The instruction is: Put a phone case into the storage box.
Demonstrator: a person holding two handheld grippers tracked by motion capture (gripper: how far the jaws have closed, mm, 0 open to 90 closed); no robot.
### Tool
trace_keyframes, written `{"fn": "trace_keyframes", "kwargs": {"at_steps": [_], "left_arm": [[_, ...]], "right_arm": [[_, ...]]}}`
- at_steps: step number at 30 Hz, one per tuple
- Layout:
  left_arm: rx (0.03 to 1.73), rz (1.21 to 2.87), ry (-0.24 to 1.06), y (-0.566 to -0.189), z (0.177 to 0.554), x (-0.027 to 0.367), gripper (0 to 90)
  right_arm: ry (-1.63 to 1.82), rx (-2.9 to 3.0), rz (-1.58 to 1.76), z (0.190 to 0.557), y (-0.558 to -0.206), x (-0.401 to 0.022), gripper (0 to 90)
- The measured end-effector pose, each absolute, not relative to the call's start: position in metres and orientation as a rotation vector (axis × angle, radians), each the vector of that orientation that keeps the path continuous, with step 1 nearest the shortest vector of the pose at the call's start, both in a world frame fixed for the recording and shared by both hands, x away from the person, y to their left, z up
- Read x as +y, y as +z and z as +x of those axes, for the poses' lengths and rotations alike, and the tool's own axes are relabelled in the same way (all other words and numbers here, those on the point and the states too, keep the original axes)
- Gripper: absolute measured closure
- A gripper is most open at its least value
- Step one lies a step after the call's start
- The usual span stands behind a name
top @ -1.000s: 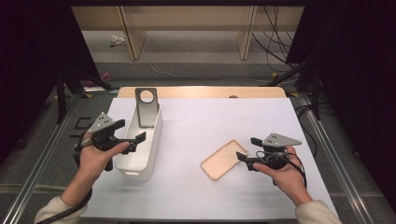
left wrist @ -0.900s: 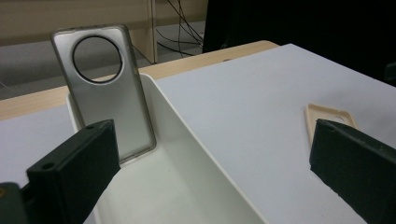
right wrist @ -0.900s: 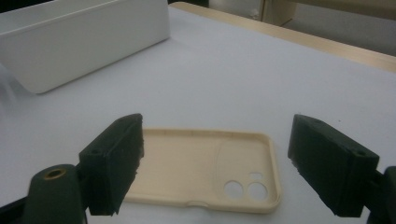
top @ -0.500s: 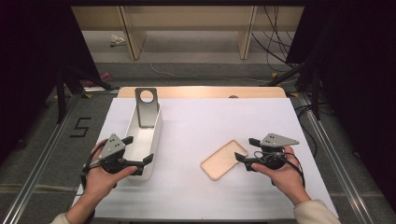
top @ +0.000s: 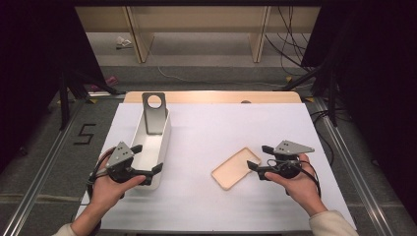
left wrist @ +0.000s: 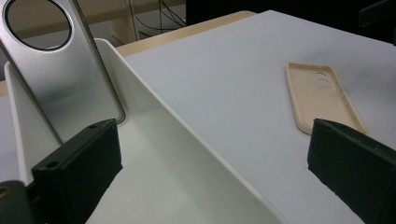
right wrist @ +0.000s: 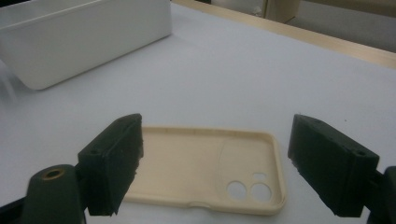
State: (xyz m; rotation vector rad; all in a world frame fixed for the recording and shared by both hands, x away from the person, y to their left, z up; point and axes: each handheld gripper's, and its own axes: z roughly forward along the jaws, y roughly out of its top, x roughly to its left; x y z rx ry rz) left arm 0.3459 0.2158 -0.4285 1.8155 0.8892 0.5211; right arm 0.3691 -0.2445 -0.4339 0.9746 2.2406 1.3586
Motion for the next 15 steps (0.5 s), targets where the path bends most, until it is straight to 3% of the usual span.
{"fn": "trace_keyframes", "kwargs": {"at_steps": [7,8,9,10,11,14,15], "left_arm": [[0.884,1.818,0.512,-0.430,0.346,0.214,2.6],[0.883,1.821,0.515,-0.429,0.346,0.213,2.7],[0.883,1.821,0.515,-0.429,0.346,0.213,2.7],[0.882,1.826,0.521,-0.429,0.346,0.213,2.8],[0.882,1.826,0.521,-0.429,0.346,0.213,2.9],[0.881,1.829,0.525,-0.429,0.345,0.212,3.0],[0.879,1.830,0.526,-0.429,0.345,0.211,3.0]], "right_arm": [[1.362,2.260,0.961,0.370,-0.436,-0.236,21.0],[1.370,2.278,0.938,0.370,-0.435,-0.231,27.9],[1.370,2.278,0.938,0.370,-0.435,-0.231,27.9],[1.370,2.309,0.908,0.369,-0.435,-0.226,36.0],[1.370,2.309,0.908,0.369,-0.435,-0.226,36.0],[1.361,2.362,0.878,0.367,-0.434,-0.216,56.3],[1.325,2.409,0.876,0.366,-0.435,-0.211,70.8]]}}
